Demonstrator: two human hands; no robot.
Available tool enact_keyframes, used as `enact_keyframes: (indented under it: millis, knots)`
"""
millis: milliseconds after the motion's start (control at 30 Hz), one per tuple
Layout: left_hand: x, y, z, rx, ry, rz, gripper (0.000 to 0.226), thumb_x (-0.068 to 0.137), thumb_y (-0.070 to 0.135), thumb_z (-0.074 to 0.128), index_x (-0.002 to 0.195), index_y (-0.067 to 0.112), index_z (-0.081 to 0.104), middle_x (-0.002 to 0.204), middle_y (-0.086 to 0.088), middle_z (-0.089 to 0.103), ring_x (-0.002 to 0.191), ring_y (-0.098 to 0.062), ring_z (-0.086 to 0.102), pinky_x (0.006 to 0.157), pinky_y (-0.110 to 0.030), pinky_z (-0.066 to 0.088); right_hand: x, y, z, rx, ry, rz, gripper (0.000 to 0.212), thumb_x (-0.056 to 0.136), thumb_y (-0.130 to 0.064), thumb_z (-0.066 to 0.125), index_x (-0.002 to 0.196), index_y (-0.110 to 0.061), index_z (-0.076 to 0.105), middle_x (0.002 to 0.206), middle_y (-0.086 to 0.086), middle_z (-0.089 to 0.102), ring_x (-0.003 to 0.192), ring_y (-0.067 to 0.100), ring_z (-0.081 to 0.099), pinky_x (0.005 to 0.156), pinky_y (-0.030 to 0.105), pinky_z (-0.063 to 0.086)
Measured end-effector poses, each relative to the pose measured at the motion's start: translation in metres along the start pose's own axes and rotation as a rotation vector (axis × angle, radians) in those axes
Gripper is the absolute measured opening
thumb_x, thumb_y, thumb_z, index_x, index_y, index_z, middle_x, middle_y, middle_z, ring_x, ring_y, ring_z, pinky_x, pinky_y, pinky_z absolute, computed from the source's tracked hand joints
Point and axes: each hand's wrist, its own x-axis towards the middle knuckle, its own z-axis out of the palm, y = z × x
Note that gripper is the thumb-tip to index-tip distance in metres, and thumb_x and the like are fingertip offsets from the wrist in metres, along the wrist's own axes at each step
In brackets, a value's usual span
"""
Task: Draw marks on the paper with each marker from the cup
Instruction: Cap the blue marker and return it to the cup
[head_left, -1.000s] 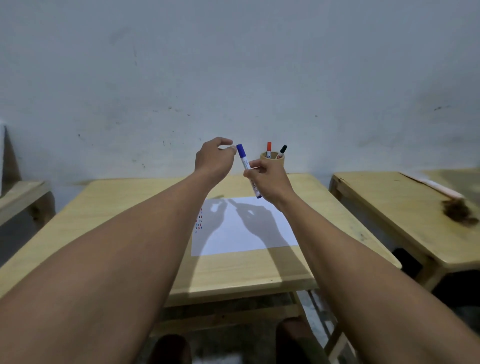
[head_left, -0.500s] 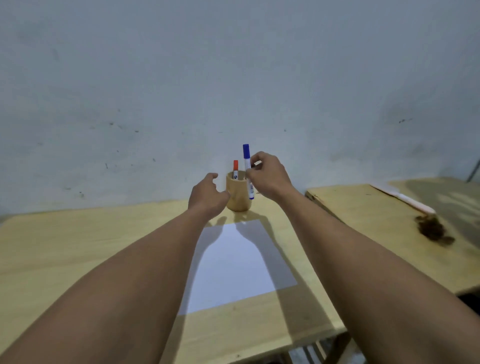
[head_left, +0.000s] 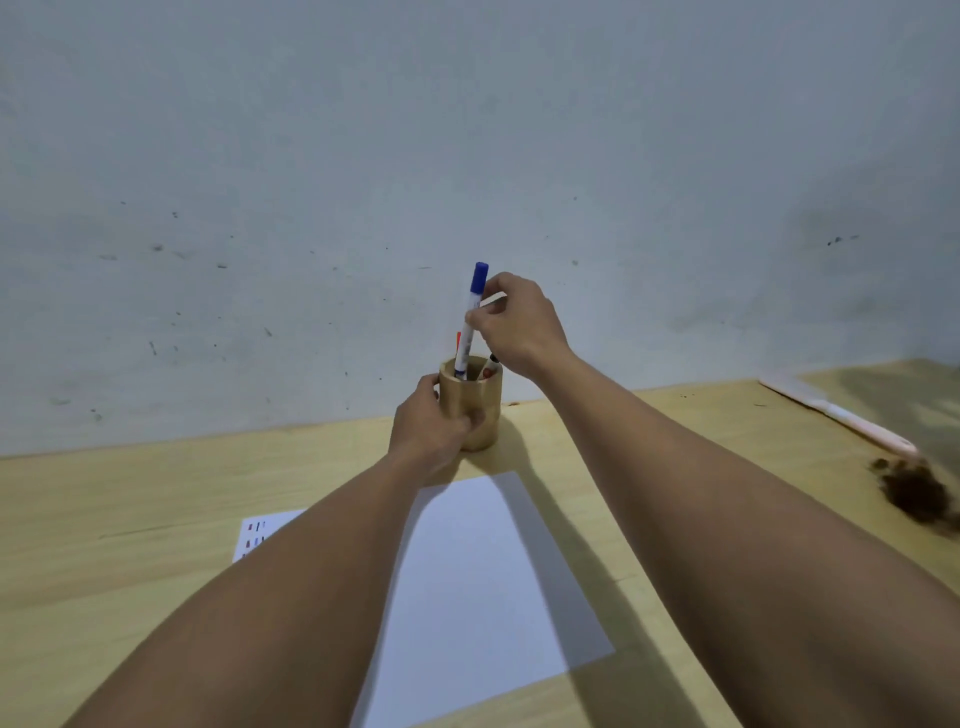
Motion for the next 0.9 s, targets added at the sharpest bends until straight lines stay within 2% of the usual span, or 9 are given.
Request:
enact_keyframes:
  millis: [133, 200, 333, 467, 600, 667, 767, 833, 900]
  knots:
    - [0.001, -0.007, 0.003, -0.098, 0.001, -0.003, 0.066, 0.078, 0.030, 0.081, 0.135, 0.023, 0.050, 0.123, 0.002, 0.065, 0.108, -0.021, 0.064, 0.095, -0.041, 0.054, 0.006, 0.008, 0.018, -0.074, -0.049, 0.053, 0.020, 0.092, -0.014, 0.066, 0.111, -0.017, 0.063, 0.100, 0.004, 0.071, 0.083, 0.021, 0.070, 0.074, 0.037, 0.061]
    - [0.002, -0.008, 0.004, -0.104, -0.003, -0.001, 0.065, 0.077, 0.029, 0.081, 0.134, 0.023, 0.049, 0.122, 0.002, 0.066, 0.108, -0.021, 0.064, 0.095, -0.041, 0.054, 0.007, 0.014, 0.025, -0.141, -0.066, 0.074, 0.016, 0.090, -0.014, 0.067, 0.105, -0.016, 0.065, 0.104, 0.006, 0.071, 0.090, 0.025, 0.070, 0.082, 0.041, 0.060]
    - [0.003, -0.011, 0.006, -0.097, 0.002, 0.006, 0.063, 0.078, 0.028, 0.081, 0.133, 0.023, 0.049, 0.119, 0.003, 0.066, 0.105, -0.021, 0.065, 0.093, -0.039, 0.054, 0.007, 0.024, 0.036, -0.279, -0.104, 0.121, 0.007, 0.085, -0.015, 0.067, 0.091, -0.011, 0.066, 0.093, 0.008, 0.070, 0.090, 0.030, 0.068, 0.072, 0.035, 0.053]
    - [0.005, -0.011, 0.005, -0.084, 0.005, 0.010, 0.065, 0.075, 0.031, 0.082, 0.132, 0.026, 0.050, 0.114, 0.007, 0.067, 0.103, -0.019, 0.066, 0.092, -0.038, 0.055, 0.009, 0.028, 0.041, -0.334, -0.144, 0.185, 0.021, 0.083, -0.021, 0.070, 0.102, -0.011, 0.068, 0.097, 0.008, 0.069, 0.090, 0.029, 0.067, 0.070, 0.034, 0.051]
    - [0.005, -0.009, 0.004, -0.064, 0.004, 0.029, 0.063, 0.075, 0.038, 0.081, 0.130, 0.031, 0.054, 0.110, 0.010, 0.068, 0.100, -0.014, 0.065, 0.083, -0.028, 0.052, 0.010, 0.025, 0.036, -0.349, -0.188, 0.204, 0.021, 0.080, -0.022, 0.074, 0.097, -0.010, 0.070, 0.093, 0.008, 0.070, 0.087, 0.029, 0.068, 0.070, 0.035, 0.053]
    - [0.005, -0.007, 0.005, -0.052, 0.013, 0.033, 0.058, 0.077, 0.039, 0.080, 0.129, 0.031, 0.054, 0.108, 0.011, 0.067, 0.099, -0.013, 0.064, 0.079, -0.025, 0.048, 0.011, 0.025, 0.031, -0.326, -0.184, 0.200, 0.021, 0.076, -0.017, 0.070, 0.094, -0.007, 0.072, 0.092, 0.008, 0.071, 0.082, 0.027, 0.066, 0.065, 0.033, 0.049]
    - [0.005, -0.006, 0.006, -0.055, 0.018, 0.022, 0.059, 0.078, 0.038, 0.079, 0.131, 0.028, 0.053, 0.109, 0.011, 0.065, 0.100, -0.014, 0.063, 0.084, -0.028, 0.051, 0.012, 0.022, 0.021, -0.271, -0.128, 0.192, 0.027, 0.070, -0.009, 0.055, 0.088, 0.002, 0.072, 0.088, 0.015, 0.075, 0.069, 0.025, 0.062, 0.061, 0.033, 0.046]
    - [0.006, -0.006, 0.006, -0.064, 0.010, 0.014, 0.063, 0.079, 0.036, 0.079, 0.134, 0.026, 0.051, 0.116, 0.007, 0.065, 0.104, -0.017, 0.064, 0.089, -0.033, 0.054, 0.011, 0.019, 0.013, -0.257, -0.064, 0.169, 0.025, 0.072, -0.008, 0.050, 0.083, 0.004, 0.070, 0.091, 0.017, 0.077, 0.077, 0.031, 0.074, 0.062, 0.039, 0.054]
    - [0.006, -0.005, 0.005, -0.074, -0.001, 0.006, 0.065, 0.080, 0.034, 0.080, 0.136, 0.023, 0.049, 0.122, 0.004, 0.064, 0.107, -0.020, 0.064, 0.092, -0.038, 0.055, 0.009, 0.017, 0.007, -0.293, -0.004, 0.147, 0.027, 0.079, -0.005, 0.052, 0.094, 0.000, 0.074, 0.096, 0.016, 0.076, 0.089, 0.034, 0.075, 0.071, 0.043, 0.060]
